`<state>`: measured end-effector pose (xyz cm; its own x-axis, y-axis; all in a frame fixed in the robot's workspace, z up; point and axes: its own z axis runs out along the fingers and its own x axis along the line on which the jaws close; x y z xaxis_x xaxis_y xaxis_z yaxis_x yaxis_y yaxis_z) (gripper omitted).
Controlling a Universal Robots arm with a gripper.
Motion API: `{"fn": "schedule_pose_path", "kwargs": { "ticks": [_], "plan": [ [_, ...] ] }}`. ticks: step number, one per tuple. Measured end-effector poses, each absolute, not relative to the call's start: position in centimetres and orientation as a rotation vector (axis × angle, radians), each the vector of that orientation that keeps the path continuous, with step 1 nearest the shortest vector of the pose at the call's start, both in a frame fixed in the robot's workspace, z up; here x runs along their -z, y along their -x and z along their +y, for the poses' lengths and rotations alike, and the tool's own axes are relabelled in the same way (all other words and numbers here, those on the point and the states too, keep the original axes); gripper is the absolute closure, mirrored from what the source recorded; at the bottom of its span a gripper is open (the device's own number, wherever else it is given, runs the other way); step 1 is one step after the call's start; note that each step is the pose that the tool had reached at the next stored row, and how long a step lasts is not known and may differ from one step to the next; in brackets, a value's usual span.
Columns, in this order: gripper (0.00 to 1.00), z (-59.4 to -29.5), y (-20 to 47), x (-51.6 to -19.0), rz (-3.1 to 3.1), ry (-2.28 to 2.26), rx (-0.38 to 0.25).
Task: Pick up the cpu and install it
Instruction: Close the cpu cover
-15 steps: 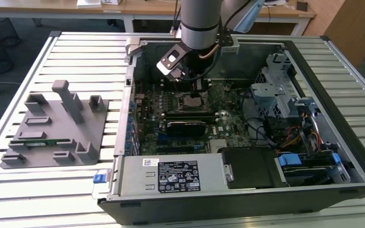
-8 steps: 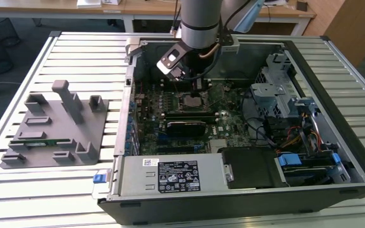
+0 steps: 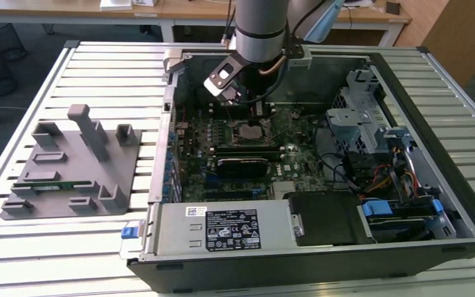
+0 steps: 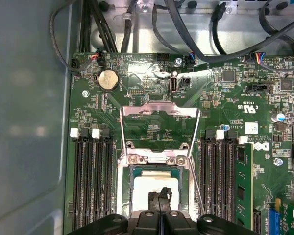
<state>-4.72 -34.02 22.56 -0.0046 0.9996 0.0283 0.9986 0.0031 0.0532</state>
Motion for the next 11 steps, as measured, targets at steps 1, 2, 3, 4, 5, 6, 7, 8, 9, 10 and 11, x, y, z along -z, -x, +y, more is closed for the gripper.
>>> {"fn": "schedule_pose_path", "kwargs": {
  "ticks": [1,2,3,4,5,6,7,8,9,10,11],
  "plan": [
    [0.89,-34.02,4.72,-22.57,2.212,-2.204,-0.09],
    [0.89,-34.02,4.72,-22.59,2.212,-2.204,-0.09],
    [0.89,-34.02,4.72,-22.6,2.212,-2.204,-0.09],
    [0.89,-34.02,4.72,-22.62,2.212,-2.204,-0.09],
    [0.89,-34.02,4.72,-22.64,2.212,-2.204,-0.09],
    [0.89,-34.02,4.72,-22.66,2.212,-2.204,-0.09],
    [0.89,-34.02,4.72,-22.68,2.212,-2.204,-0.09],
    [0.89,-34.02,4.72,-22.7,2.212,-2.204,-0.09],
    [0.89,-34.02,4.72,-22.71,2.212,-2.204,-0.09],
    [0.89,-34.02,4.72,-22.73,2.212,-2.204,-0.09],
    [0.89,-34.02,4.72,-22.75,2.212,-2.204,-0.09]
  ]
}}
